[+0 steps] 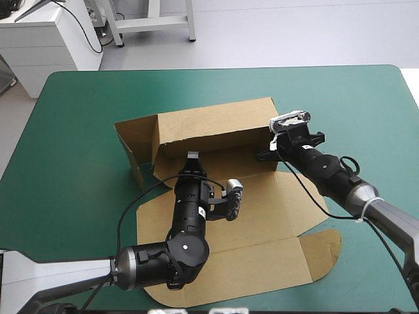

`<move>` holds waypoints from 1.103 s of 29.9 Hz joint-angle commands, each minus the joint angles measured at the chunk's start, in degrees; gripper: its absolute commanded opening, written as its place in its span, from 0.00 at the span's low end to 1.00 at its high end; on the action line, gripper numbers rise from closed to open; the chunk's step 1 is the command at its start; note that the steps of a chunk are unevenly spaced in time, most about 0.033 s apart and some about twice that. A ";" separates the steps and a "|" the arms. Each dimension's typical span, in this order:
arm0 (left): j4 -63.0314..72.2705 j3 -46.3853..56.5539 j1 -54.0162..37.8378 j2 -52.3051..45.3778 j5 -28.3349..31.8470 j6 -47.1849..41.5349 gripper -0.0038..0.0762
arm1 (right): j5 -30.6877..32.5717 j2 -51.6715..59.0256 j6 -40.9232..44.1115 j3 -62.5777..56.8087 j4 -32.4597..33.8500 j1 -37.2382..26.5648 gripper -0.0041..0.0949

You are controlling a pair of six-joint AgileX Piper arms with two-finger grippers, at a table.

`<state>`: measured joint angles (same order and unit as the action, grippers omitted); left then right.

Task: Fold the box

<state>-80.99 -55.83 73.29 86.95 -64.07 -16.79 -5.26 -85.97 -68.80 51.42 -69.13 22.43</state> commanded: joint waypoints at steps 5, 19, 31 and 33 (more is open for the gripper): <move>31.67 -12.86 -2.44 -4.15 2.33 28.07 0.07 | 1.11 1.85 -0.60 1.93 0.91 -0.41 0.02; 74.53 -36.45 -39.96 -5.49 -9.73 53.85 0.07 | 1.59 1.85 -0.49 1.93 0.79 -0.41 0.02; 101.23 -36.55 -81.67 -5.61 -5.69 48.83 0.04 | 2.12 1.85 -0.59 1.93 0.98 -0.76 0.02; 104.25 -36.25 -87.07 -5.61 -5.04 46.15 0.04 | 2.37 1.85 -0.59 1.93 0.98 -0.76 0.02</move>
<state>17.03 -90.53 -7.79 83.65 -71.36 33.17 -3.84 -85.97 -68.80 51.50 -68.77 21.92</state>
